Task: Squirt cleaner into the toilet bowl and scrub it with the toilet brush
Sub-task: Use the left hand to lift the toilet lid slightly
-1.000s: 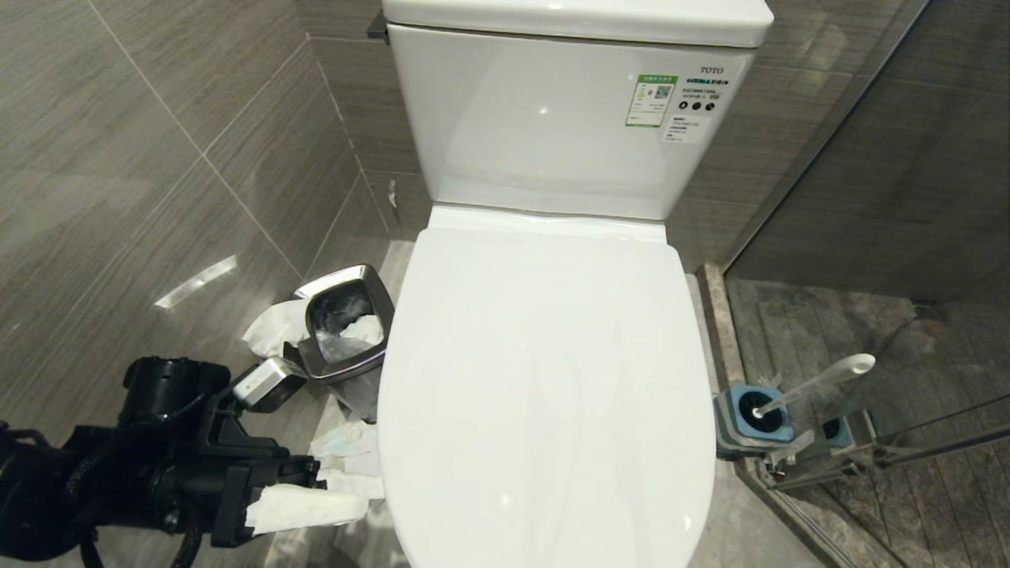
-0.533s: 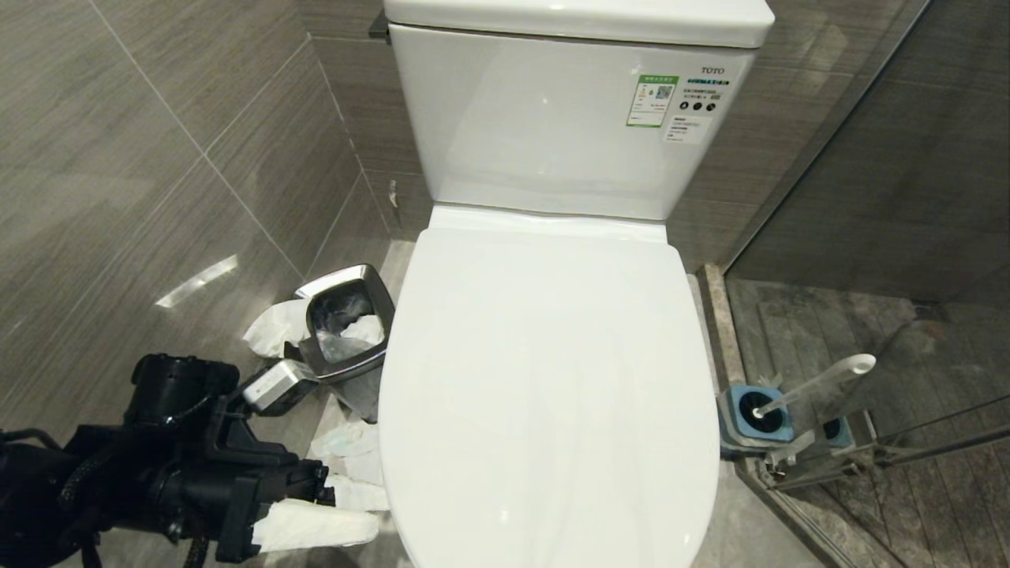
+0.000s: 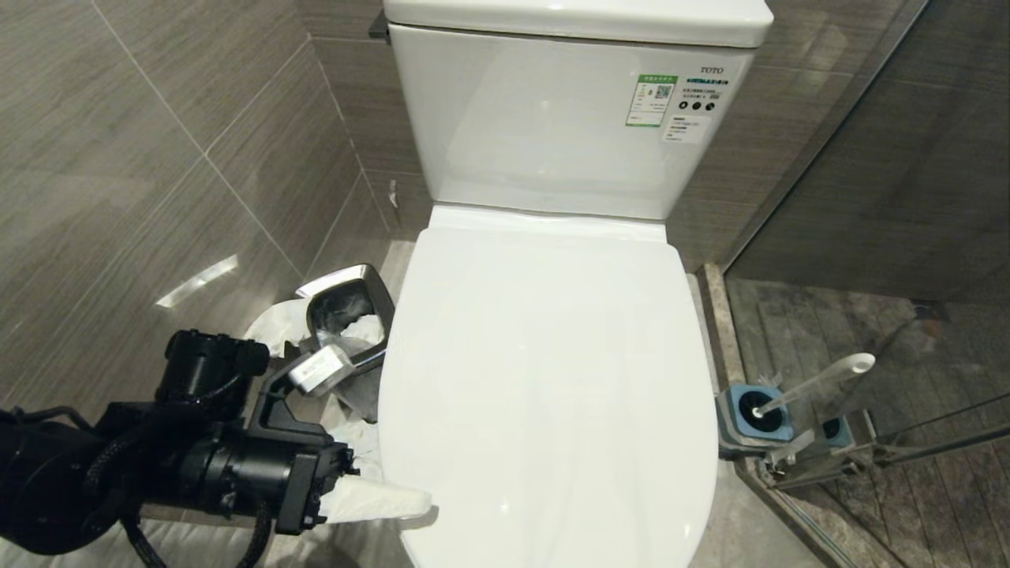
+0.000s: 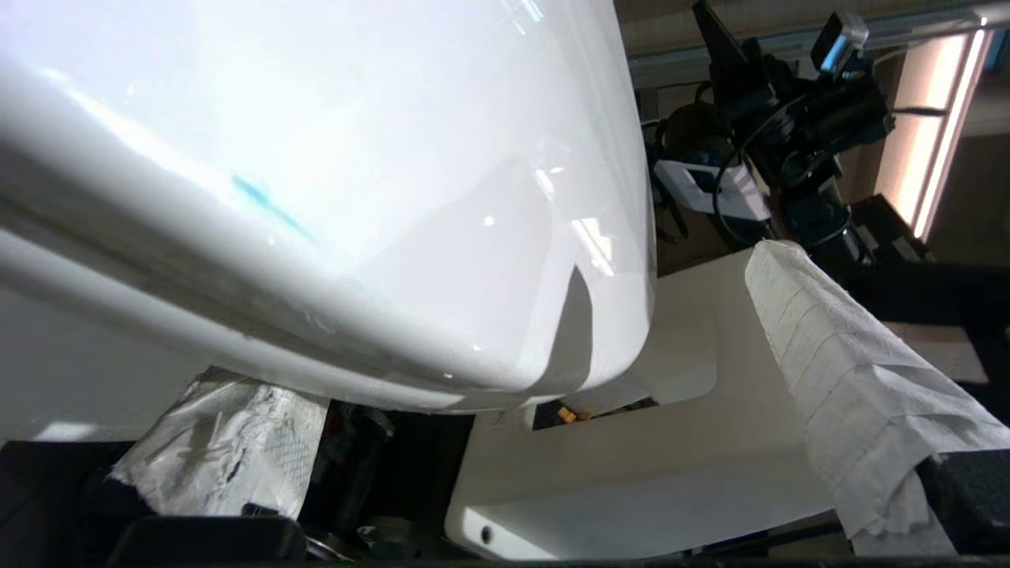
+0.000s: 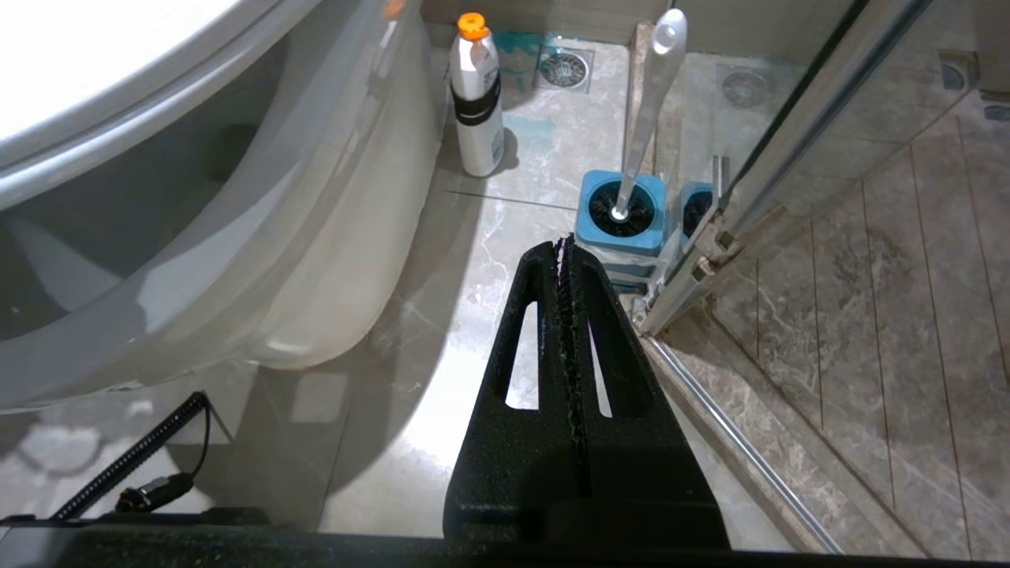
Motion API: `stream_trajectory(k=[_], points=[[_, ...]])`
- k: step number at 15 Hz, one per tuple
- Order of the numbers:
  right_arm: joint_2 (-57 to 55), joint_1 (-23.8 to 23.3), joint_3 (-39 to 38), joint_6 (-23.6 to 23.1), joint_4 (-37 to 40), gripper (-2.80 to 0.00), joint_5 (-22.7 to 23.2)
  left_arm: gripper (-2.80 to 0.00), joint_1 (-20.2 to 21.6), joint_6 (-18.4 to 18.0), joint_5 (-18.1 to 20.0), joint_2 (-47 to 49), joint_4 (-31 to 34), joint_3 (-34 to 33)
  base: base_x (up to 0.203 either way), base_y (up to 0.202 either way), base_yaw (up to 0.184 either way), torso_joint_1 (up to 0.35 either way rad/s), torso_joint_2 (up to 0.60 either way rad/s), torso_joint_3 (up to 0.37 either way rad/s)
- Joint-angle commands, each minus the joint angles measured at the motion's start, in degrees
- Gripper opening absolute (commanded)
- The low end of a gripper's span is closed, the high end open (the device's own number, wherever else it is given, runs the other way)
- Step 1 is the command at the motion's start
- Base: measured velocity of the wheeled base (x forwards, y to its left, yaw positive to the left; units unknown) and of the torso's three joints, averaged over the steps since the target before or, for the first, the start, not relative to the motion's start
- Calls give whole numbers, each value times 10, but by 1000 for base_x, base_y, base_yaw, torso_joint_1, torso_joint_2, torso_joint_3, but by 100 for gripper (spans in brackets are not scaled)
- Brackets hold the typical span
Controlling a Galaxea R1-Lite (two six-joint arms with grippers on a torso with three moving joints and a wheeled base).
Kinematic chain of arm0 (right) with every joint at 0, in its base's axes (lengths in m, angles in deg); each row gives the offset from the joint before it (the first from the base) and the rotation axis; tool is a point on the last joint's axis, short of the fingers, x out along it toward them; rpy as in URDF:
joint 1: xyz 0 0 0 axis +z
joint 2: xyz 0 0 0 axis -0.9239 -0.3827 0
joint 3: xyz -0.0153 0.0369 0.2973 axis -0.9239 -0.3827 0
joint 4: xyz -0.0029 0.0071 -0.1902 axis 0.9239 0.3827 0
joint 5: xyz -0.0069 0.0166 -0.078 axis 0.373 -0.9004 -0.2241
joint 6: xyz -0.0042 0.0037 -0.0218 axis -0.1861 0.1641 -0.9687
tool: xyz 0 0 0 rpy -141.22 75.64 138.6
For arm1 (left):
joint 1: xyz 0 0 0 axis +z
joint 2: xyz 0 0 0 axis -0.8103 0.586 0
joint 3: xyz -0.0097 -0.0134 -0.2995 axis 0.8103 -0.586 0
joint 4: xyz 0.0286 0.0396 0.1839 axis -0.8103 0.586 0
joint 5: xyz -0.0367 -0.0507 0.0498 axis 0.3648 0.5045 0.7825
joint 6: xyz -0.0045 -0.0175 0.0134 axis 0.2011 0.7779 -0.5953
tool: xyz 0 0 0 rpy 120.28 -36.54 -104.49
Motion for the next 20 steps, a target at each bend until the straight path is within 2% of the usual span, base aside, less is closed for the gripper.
stream_trajectory(k=[1,5,9,14,16,20], points=[[-1,-1,0,0,0,-280,0,0,-5,20,1,-7,-1,8,0,0,0,0,0,0],[-1,0,0,0,0,-280,0,0,-2,55,0,-23,-1,13,0,0,0,0,0,0],[-1,0,0,0,0,-280,0,0,-1,104,1,-29,-2,37,0,0,0,0,0,0],[-1,0,0,0,0,-280,0,0,5,146,1,-26,-24,74,0,0,0,0,0,0],[-1,0,0,0,0,-280,0,0,11,190,1,-26,-46,86,0,0,0,0,0,0],[-1,0,0,0,0,-280,0,0,15,312,-14,-28,-83,125,0,0,0,0,0,0]])
